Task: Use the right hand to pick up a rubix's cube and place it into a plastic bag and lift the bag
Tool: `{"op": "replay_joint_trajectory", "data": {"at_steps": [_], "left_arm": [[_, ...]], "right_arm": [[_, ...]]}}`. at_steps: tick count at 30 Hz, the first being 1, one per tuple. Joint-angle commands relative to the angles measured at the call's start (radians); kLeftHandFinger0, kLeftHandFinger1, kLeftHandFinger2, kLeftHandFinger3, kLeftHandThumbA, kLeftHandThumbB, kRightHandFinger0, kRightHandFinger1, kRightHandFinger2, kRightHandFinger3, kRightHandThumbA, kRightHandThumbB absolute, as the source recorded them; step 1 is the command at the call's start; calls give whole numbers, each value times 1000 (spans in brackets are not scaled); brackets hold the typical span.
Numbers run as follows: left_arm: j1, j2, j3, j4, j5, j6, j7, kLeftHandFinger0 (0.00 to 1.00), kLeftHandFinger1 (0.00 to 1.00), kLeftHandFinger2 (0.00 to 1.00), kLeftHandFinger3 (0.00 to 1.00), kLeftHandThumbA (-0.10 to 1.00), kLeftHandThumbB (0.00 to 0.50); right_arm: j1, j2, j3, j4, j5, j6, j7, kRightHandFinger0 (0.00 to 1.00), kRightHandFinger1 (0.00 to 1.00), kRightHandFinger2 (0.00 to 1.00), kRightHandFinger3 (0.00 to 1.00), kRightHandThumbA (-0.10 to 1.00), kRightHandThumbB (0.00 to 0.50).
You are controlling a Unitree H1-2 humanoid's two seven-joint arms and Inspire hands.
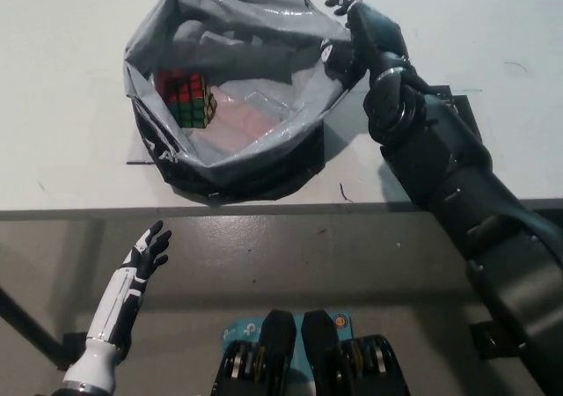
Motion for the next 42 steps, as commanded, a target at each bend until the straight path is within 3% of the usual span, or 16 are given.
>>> {"op": "replay_joint_trajectory", "data": {"at_steps": [1,9,14,17,19,22,23,26,28,30,31,33,34,36,37,42], "left_arm": [[-9,15,-3,-28,-15,-24,-19,1000,1000,1000,1000,1000,195],[0,12,-1,-32,-23,-18,-19,1000,1000,1000,1000,1000,191],[-5,13,-1,-25,-23,-25,-21,1000,1000,1000,1000,1000,191],[-1,12,2,-32,-26,-13,-21,1000,1000,1000,1000,1000,199],[-1,10,3,-32,-31,-10,-23,1000,1000,1000,1000,1000,207],[0,7,6,-33,-37,-10,-24,1000,1000,1000,1000,1000,209],[0,7,6,-34,-35,-9,-23,998,1000,1000,1000,1000,210],[-2,7,7,-33,-36,-11,-22,979,1000,1000,1000,1000,204],[-2,8,7,-33,-37,-13,-23,964,1000,1000,1000,1000,202],[-4,6,8,-35,-38,-9,-22,955,1000,1000,1000,1000,212],[-5,5,9,-35,-42,-8,-22,950,1000,1000,1000,1000,204],[-5,4,10,-35,-45,-7,-23,948,1000,1000,1000,1000,203],[-6,3,11,-37,-48,-5,-23,938,1000,1000,1000,1000,194],[-7,3,12,-35,-50,-10,-23,916,1000,1000,1000,1000,182],[-9,3,13,-33,-52,-12,-24,915,1000,1000,1000,1000,189],[-13,4,13,-36,-58,-1,-27,917,1000,1000,1000,1000,198]], "right_arm": [[-92,7,-51,-33,32,-107,-149,3,144,370,281,263,327],[-81,-2,-111,-140,70,-73,-81,0,167,400,253,286,288],[-75,-5,-167,-189,124,-14,-6,0,210,471,247,3,208],[-71,-5,-236,-217,216,47,79,0,289,602,379,-49,177],[-76,9,-340,-239,332,108,133,0,270,606,570,-88,157],[-86,39,-530,-258,543,162,196,0,254,633,689,-100,153],[-105,55,-646,-261,665,216,193,0,123,528,678,-100,144],[-140,80,-793,-285,810,291,172,0,6,476,624,-100,100],[-158,86,-849,-299,869,322,188,0,0,463,472,-100,79],[-192,93,-916,-314,942,348,180,0,40,555,296,-100,137],[-210,98,-945,-329,972,362,162,0,44,570,564,-100,144],[-221,102,-964,-339,988,371,149,0,33,552,596,-100,146],[-255,112,-995,-389,1032,403,132,0,52,584,680,-100,95],[-294,119,-1023,-426,1072,418,113,0,71,616,422,-100,66],[-327,122,-1045,-443,1101,417,102,0,149,639,478,-100,57],[-441,109,-1081,-463,1133,419,70,0,205,676,1000,-100,54]]}}
